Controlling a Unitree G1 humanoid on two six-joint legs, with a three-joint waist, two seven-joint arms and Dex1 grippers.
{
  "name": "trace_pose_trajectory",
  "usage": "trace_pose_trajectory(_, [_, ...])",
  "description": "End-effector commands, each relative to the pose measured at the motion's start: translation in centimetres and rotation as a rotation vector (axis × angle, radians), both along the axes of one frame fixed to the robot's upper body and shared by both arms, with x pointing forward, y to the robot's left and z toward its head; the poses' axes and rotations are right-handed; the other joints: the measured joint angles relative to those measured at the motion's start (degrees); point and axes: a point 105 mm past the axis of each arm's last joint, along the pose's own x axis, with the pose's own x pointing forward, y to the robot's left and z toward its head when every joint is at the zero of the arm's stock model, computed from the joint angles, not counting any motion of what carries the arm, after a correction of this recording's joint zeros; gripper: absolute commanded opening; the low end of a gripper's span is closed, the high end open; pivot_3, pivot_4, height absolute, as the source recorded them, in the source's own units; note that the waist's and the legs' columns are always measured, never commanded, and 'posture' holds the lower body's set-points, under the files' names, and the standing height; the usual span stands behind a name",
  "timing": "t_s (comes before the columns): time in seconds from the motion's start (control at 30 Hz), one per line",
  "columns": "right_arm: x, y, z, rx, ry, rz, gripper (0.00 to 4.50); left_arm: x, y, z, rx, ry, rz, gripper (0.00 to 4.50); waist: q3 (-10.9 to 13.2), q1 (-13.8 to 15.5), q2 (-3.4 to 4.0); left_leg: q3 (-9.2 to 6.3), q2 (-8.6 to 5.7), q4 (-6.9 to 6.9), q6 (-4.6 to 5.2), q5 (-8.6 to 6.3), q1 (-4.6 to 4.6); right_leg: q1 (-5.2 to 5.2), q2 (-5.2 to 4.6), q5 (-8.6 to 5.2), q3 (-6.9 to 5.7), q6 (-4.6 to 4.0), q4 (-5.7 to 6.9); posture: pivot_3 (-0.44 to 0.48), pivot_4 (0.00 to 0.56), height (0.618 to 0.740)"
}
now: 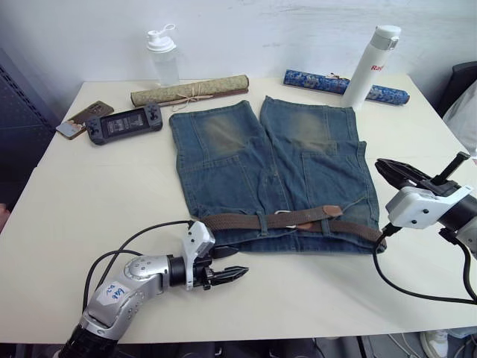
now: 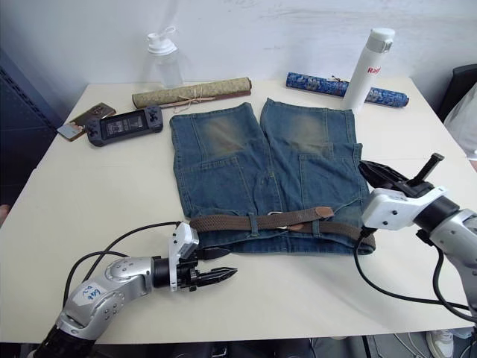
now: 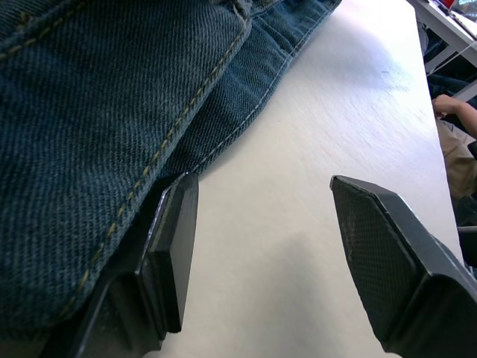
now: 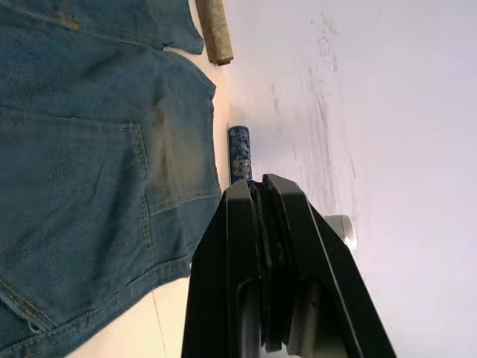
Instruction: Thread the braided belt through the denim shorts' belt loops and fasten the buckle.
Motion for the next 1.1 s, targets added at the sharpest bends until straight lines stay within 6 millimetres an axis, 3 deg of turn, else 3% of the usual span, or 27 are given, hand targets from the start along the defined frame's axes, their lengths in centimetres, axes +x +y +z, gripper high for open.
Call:
trace_pose_trajectory(0.03, [-0.7, 2.6, -1.6, 0.081, 0.1, 0.076, 0.0, -0.2, 1.2, -2.9, 0.08, 0.101, 0.056, 3.16, 0.0, 0.0, 0.0, 0.0, 0.0, 0.01, 0.0, 0.0, -0.01, 0.0, 0.0, 0.0, 0.0, 0.0, 0.0, 0.0, 0.15, 0.717])
trace_pose_trajectory(0.17, [-0.8, 4.2, -4.1, 0.187, 0.236, 0.047, 0.0, 0.0, 1.0, -1.5, 0.036, 0.066, 0.056, 3.16, 0.0, 0.0, 0.0, 0.0, 0.0, 0.0, 0.01, -0.01, -0.03, -0.03, -0.02, 0.0, 0.01, 0.0, 0.01, 0.0, 0.15, 0.717])
trace_pose_trajectory(0.23, [-1.0, 4.8, -4.8, 0.218, 0.269, 0.039, 0.67, -0.2, 0.8, -0.8, 0.017, 0.051, 0.041, 3.2, 0.0, 0.0, -0.01, 0.0, -0.01, 0.01, 0.01, -0.01, -0.05, -0.05, -0.03, 0.0, 0.01, 0.0, 0.01, 0.0, 0.15, 0.717])
trace_pose_trajectory(0.3, [-1.1, 5.2, -5.2, 0.259, 0.299, 0.031, 1.28, -0.4, 0.7, -0.3, 0.008, 0.033, 0.027, 3.66, 0.0, 0.0, -0.01, -0.01, 0.0, 0.0, 0.01, -0.02, -0.07, -0.07, -0.02, 0.0, 0.01, 0.0, 0.0, 0.0, 0.15, 0.717])
trace_pose_trajectory(0.37, [-1.0, 5.3, -5.9, 0.241, 0.318, 0.012, 2.36, -0.6, 0.5, 0.8, -0.027, 0.018, 0.018, 4.4, 0.0, 0.0, -0.01, 0.0, 0.0, 0.0, -0.01, -0.04, -0.07, -0.09, -0.02, 0.0, 0.01, 0.0, 0.01, 0.0, 0.15, 0.717])
trace_pose_trajectory(0.5, [-0.9, 5.6, -6.9, 0.21, 0.34, 0.0, 4.27, -1.2, 0.9, 3.5, -0.127, 0.005, 0.006, 4.5, 0.1, 0.0, -0.02, 0.0, 0.0, 0.0, -0.01, -0.04, -0.12, -0.16, -0.02, 0.0, 0.01, 0.0, 0.01, 0.0, 0.15, 0.717])
trace_pose_trajectory(0.53, [-1.0, 5.6, -7.2, 0.188, 0.35, 0.001, 4.39, -1.4, 1.0, 4.2, -0.154, 0.008, -0.004, 4.5, 0.1, 0.0, -0.02, -0.01, 0.0, 0.0, -0.01, -0.04, -0.19, -0.21, -0.02, 0.0, 0.0, 0.0, 0.01, 0.0, 0.15, 0.717])
trace_pose_trajectory(0.73, [-0.2, 5.0, -8.5, 0.092, 0.321, -0.043, 4.39, -3.0, 0.9, 8.0, -0.252, -0.012, -0.091, 4.5, 0.1, 0.0, -0.08, -0.02, -0.05, 0.09, 0.0, -0.02, -0.4, -0.33, -0.02, 0.01, -0.01, 0.02, 0.01, 0.0, 0.15, 0.717])
trace_pose_trajectory(0.97, [1.2, 5.6, -8.9, 0.064, 0.269, -0.075, 4.39, -2.3, 0.1, 8.5, -0.216, -0.078, -0.064, 4.5, 0.1, 0.0, -0.1, -0.02, -0.05, 0.08, -0.03, 0.0, -0.38, -0.32, 0.06, 0.01, 0.01, 0.02, 0.02, 0.0, 0.15, 0.717])
trace_pose_trajectory(1.1, [1.3, 5.9, -8.8, 0.086, 0.254, -0.08, 3.16, -1.3, -0.1, 8.2, -0.211, -0.094, -0.012, 4.5, 0.1, 0.0, -0.1, -0.01, -0.05, 0.09, -0.04, 0.01, -0.42, -0.35, 0.1, 0.01, 0.01, 0.03, 0.01, 0.0, 0.15, 0.717])
